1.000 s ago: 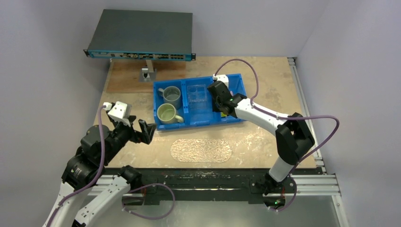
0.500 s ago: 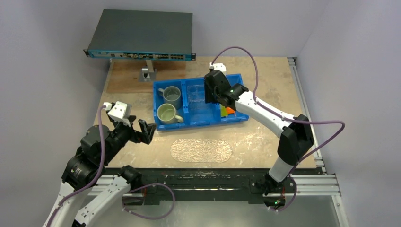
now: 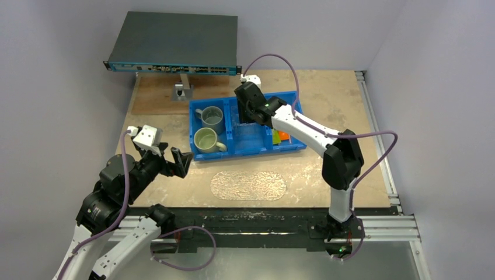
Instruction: Prepare toiletry sets of a toothbrush and toothpaste on the tray
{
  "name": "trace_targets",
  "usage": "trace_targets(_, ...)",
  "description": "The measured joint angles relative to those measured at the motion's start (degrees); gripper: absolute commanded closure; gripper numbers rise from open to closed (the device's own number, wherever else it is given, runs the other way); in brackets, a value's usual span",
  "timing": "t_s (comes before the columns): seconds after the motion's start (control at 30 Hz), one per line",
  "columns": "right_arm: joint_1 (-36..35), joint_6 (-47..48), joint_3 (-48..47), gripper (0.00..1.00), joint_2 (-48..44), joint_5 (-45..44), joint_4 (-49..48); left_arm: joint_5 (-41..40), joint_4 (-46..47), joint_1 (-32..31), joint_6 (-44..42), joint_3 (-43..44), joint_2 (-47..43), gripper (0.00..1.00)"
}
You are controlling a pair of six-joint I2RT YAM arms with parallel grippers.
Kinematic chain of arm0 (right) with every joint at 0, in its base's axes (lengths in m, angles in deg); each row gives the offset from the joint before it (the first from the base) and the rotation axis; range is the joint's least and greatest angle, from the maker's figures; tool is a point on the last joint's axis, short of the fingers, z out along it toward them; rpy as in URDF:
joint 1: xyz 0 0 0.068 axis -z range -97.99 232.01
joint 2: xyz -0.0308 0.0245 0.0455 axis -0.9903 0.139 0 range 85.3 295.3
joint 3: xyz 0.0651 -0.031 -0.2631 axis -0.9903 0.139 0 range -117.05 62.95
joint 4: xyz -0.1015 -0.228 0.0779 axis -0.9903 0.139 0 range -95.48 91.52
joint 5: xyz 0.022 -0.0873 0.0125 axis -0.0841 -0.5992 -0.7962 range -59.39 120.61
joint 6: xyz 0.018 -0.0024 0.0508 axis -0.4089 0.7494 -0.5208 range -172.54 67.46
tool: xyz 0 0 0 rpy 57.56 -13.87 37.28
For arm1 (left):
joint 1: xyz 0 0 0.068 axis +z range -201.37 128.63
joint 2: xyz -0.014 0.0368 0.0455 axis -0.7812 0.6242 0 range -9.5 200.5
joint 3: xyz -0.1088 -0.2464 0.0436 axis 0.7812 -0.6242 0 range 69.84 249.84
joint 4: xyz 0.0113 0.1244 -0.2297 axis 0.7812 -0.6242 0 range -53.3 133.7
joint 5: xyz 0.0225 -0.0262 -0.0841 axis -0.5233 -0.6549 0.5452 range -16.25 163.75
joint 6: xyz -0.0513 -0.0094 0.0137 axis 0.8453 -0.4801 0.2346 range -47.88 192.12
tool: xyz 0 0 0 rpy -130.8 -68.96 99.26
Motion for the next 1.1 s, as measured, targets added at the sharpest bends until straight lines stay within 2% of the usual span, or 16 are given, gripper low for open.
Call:
trace_targets(0.6, 0.0, -1.2, -8.2, 0.61, 10.7, 1.0, 0.0, 0.1, 0.0, 0.0, 0.0, 0.0, 0.0, 0.0)
trace_targets(1.1, 0.0, -1.7, -10.0, 0.68, 14.7, 0.8, 0.0, 0.4, 0.0, 0.0, 0.0, 0.0, -0.6, 0.0)
